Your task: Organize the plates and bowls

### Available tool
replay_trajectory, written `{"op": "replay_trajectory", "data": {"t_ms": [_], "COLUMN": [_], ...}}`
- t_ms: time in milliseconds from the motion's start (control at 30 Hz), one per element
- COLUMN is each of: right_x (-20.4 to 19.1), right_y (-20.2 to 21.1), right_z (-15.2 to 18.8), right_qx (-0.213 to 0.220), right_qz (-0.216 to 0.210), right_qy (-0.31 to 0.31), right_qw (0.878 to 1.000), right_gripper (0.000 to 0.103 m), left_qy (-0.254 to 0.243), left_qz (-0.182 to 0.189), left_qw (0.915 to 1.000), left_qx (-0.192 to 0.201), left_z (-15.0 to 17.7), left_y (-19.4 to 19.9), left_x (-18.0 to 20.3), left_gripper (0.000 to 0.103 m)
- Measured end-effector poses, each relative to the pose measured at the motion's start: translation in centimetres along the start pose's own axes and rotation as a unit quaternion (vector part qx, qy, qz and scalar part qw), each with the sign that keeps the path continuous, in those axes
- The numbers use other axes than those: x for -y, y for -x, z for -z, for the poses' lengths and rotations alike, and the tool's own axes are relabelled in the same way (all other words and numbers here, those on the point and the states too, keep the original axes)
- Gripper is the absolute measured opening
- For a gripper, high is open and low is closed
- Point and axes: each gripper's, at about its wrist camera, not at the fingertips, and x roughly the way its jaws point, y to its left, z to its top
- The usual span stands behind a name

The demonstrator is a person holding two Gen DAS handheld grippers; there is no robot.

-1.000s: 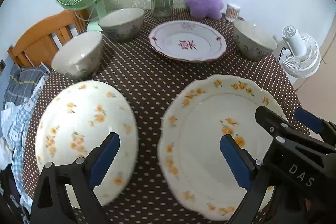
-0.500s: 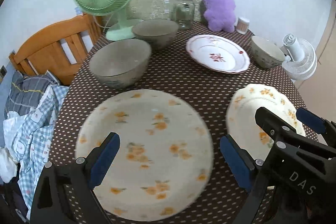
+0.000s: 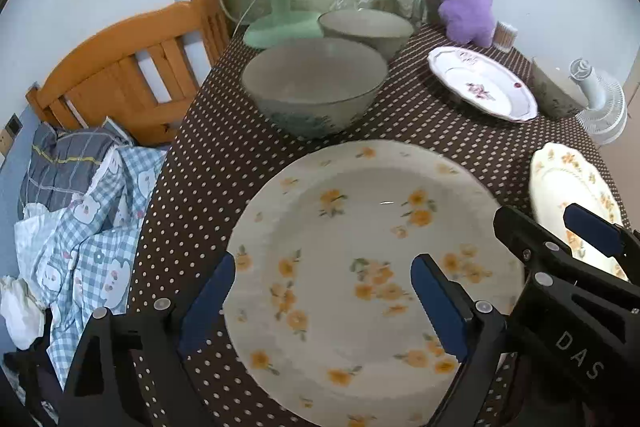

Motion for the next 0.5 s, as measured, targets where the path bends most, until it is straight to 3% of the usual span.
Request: {"op": "replay_trajectory", "data": {"t_ms": [500], "right_x": [-1.8], "right_y": [-4.6], "right_z": [0.9], "right_qx": [-0.061], "right_qz": [0.017], "right_qy": [-0.018], "right_qw": [0.998], "right_gripper": [0.065], "left_qy": [-0.007], "left_qz": [0.006], "left_qw": [0.9989], "left_qx": [-0.046], "left_z": [-0.1], "left_y": [-4.0], "left_x": [-2.2], "left_gripper": [0.08]}}
